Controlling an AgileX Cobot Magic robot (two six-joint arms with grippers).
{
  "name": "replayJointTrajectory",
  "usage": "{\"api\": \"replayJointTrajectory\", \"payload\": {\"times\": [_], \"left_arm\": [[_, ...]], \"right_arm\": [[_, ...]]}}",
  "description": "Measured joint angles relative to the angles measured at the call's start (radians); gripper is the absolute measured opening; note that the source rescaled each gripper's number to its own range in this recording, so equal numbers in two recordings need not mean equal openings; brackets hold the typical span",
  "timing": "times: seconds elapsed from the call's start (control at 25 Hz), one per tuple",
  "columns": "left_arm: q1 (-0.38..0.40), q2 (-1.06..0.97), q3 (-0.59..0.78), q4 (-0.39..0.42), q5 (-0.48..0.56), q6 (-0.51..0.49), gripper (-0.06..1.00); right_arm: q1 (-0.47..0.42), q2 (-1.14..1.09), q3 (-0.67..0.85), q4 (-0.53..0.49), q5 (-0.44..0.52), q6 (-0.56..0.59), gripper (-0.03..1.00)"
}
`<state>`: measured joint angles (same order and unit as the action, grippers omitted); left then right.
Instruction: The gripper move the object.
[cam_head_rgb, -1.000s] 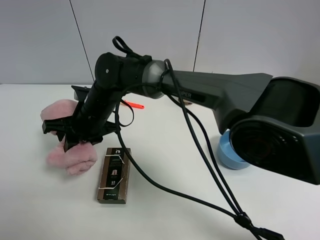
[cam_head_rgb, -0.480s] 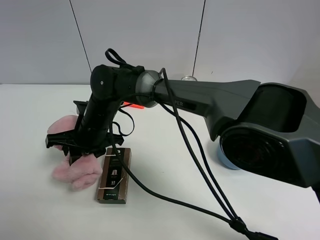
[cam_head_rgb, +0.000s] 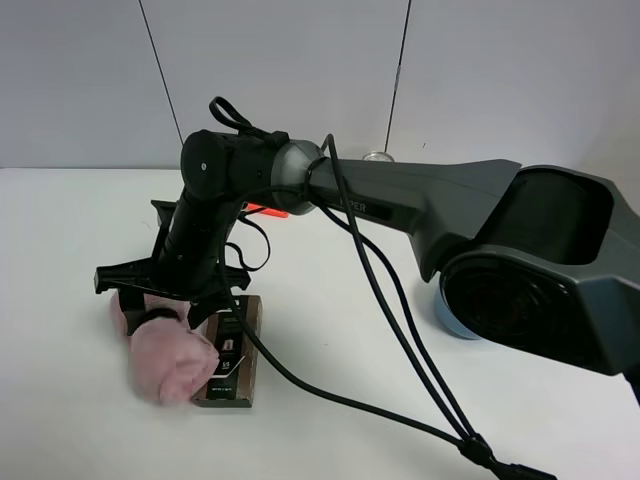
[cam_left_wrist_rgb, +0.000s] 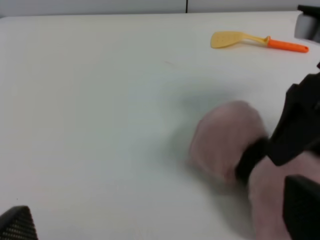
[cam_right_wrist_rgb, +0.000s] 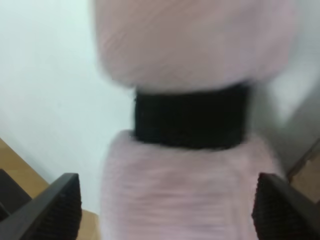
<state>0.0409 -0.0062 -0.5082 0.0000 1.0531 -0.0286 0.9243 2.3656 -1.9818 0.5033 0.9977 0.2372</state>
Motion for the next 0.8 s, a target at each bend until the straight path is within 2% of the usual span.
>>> {"api": "replayJointTrajectory", "payload": {"times": [0.32,0.48,0.6,0.8], "left_arm": [[0.000,0.000,0.000,0.000,0.000,0.000,1.00],[0.000,0.000,0.000,0.000,0.000,0.000,1.00],[0.000,0.000,0.000,0.000,0.000,0.000,1.00],[0.000,0.000,0.000,0.000,0.000,0.000,1.00]], "right_arm": [[0.001,-0.004,0.000,0.008,0.002,-0.003,0.58],[0.003,-0.061,0.000,-0.002,-0.064,-0.041,0.58],[0.003,-0.163,0.000,-0.056,-0.100,-0.080,0.58],[0.003,-0.346,0.000,-0.227,-0.129,-0.089,0.58]]}}
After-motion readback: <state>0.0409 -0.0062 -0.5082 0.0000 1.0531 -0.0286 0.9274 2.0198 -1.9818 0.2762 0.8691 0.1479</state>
